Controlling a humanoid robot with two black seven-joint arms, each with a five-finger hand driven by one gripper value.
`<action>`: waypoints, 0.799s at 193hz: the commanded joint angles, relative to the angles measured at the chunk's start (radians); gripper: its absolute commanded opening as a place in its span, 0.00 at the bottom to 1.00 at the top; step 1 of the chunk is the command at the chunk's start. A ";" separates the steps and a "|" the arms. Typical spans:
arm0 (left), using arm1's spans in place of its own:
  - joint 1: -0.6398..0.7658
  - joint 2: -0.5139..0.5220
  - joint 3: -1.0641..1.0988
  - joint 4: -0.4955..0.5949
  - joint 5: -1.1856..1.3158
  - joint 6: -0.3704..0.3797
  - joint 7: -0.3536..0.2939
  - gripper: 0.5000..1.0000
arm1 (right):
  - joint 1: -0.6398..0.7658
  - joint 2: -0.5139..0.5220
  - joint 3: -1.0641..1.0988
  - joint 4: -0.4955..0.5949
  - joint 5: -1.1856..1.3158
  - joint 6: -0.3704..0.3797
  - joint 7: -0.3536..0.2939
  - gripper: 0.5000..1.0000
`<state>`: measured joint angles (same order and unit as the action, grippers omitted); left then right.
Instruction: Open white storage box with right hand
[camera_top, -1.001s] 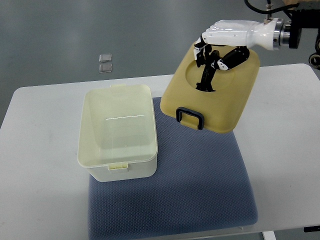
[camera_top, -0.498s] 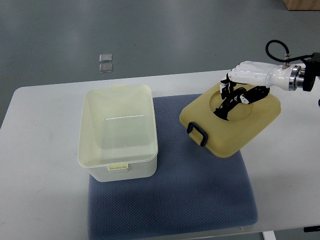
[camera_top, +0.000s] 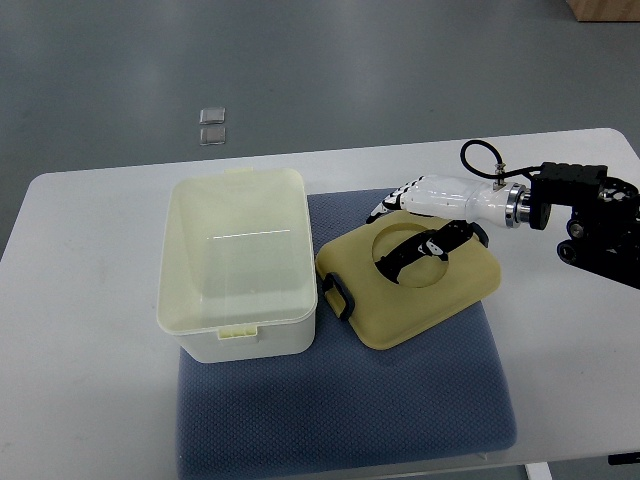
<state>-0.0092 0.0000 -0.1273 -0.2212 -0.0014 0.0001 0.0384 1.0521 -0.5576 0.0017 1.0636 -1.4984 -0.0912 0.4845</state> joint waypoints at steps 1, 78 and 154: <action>0.000 0.000 0.000 -0.001 0.000 -0.002 0.000 1.00 | 0.000 -0.022 0.000 0.010 0.001 0.018 0.000 0.86; 0.000 0.000 0.000 -0.004 0.000 -0.009 0.000 1.00 | 0.005 -0.251 0.251 0.052 0.351 0.234 -0.009 0.86; 0.000 0.000 0.000 -0.004 0.000 -0.009 0.003 1.00 | -0.207 0.154 0.745 -0.287 1.708 0.214 -0.202 0.86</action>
<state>-0.0091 0.0000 -0.1272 -0.2240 -0.0014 -0.0092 0.0414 0.9233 -0.4945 0.6425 0.8280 -0.1502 0.0809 0.2881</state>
